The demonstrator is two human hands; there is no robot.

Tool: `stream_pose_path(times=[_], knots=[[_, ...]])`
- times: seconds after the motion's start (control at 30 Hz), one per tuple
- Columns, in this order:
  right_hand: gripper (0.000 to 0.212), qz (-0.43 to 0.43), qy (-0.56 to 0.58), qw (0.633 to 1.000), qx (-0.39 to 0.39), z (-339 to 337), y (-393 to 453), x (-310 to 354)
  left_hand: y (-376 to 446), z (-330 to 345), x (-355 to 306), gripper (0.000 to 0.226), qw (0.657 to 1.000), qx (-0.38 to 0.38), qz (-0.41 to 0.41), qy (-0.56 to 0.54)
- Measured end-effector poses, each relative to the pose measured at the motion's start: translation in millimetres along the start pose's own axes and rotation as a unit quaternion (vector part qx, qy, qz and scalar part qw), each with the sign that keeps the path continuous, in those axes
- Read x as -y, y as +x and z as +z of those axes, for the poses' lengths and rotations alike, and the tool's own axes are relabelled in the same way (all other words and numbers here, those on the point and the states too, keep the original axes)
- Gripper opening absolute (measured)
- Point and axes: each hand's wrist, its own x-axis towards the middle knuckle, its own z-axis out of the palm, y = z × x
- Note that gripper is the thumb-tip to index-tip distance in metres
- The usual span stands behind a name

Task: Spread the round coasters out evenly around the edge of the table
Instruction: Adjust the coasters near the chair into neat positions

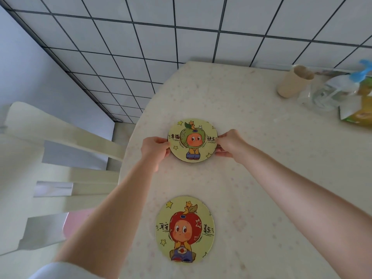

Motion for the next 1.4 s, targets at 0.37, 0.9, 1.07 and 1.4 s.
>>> stream_pose_path(times=[0.37, 0.9, 1.07, 1.4], knots=[[0.022, -0.081, -0.134, 0.983, -0.092, 3, 5, -20, -7, 14, 7, 0.011, 0.98, -0.037, 0.11, 0.161], [0.022, -0.178, -0.268, 0.943, -0.082, -17, -77, -79, -94, -31, 31, 0.018, 0.948, -0.02, 0.179, 0.264], [0.029, -0.185, -0.247, 0.946, -0.099, -23, -135, -134, -160, -42, 66, 0.02, 0.941, 0.001, 0.205, 0.271], [0.025, -0.224, -0.236, 0.936, -0.131, -34, -294, -305, -318, -64, 191, 0.026, 0.934, 0.109, 0.232, 0.248]])
